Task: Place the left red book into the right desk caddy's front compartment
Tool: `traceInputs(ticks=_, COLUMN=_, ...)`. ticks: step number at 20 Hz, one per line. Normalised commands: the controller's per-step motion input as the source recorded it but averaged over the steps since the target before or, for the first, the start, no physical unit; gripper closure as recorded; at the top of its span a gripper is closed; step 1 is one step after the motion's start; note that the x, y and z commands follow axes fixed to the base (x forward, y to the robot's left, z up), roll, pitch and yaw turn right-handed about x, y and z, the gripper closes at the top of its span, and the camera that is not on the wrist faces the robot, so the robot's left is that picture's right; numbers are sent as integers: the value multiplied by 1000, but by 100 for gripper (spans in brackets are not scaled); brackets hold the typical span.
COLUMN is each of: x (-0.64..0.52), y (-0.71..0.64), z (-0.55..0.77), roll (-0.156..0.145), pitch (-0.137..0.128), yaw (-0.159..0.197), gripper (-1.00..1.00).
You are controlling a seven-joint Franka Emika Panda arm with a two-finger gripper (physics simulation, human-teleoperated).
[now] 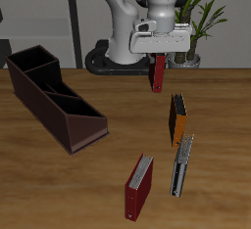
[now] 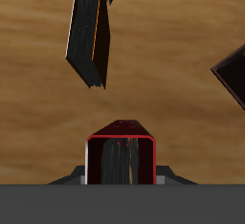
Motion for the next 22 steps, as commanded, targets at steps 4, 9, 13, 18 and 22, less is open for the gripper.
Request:
traceInputs(ticks=4, x=-88, y=-561, z=264, roll=-79, pitch=-47, yaw=6, gripper=100)
traceInputs(ticks=9, x=82, y=-472, z=217, roll=33, pitch=12, yaw=62, gripper=100)
traceInputs(ticks=13, x=143, y=-279, z=193, roll=-9, pitch=1, yaw=174, gripper=100)
traceInputs(ticks=18, x=4, y=-156, z=105, roll=-26, pitch=4, yaw=100, gripper=100)
traceInputs(ticks=22, x=15, y=26, z=6, roll=12, pitch=6, yaw=171, gripper=100)
